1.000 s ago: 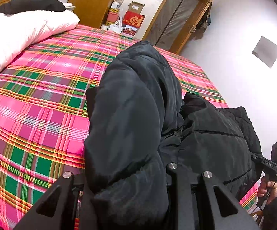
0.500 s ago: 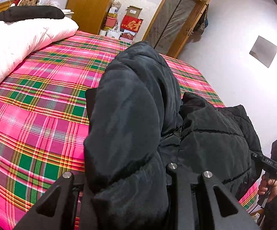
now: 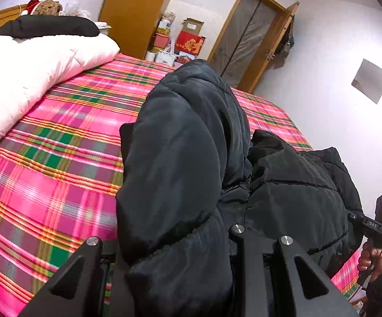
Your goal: Fold large clothes
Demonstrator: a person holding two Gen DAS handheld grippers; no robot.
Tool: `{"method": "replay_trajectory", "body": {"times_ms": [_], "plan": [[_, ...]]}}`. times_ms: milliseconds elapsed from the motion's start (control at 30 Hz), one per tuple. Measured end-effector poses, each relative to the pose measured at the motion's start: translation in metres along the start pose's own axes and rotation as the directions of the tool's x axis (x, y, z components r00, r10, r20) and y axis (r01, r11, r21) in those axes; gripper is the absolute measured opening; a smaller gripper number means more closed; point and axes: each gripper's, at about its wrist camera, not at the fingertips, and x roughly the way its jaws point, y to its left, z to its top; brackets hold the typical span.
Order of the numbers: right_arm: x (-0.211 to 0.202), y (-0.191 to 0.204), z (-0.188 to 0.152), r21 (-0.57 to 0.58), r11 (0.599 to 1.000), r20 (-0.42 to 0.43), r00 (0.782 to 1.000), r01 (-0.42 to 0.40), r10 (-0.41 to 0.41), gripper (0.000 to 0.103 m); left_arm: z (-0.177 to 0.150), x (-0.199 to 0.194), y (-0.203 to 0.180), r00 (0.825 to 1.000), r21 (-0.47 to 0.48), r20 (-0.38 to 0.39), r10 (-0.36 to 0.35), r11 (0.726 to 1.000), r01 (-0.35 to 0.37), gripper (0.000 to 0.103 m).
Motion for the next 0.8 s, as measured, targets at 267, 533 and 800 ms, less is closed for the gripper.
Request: {"method": "replay_trajectory", "body": {"times_ms": [267, 533, 800], "plan": [[0.055, 0.039, 0.027, -0.004, 0.999, -0.001, 0.999, -0.044, 0.044, 0.026, 0.044, 0.006, 0.043, 0.998, 0.008, 0.032, 0.052, 0.999, -0.052, 0.028], [0.111, 0.064, 0.04, -0.017, 0.998, -0.028, 0.998, -0.062, 0.062, 0.026, 0.074, 0.026, 0.093, 0.996, -0.007, 0.049, 0.081, 0.997, -0.08, 0.028], [0.193, 0.048, 0.009, 0.019, 1.0, -0.14, 0.99, -0.02, 0.023, 0.029, 0.032, 0.094, 0.158, 0.992, -0.079, -0.058, 0.114, 0.99, -0.118, 0.03]]}}
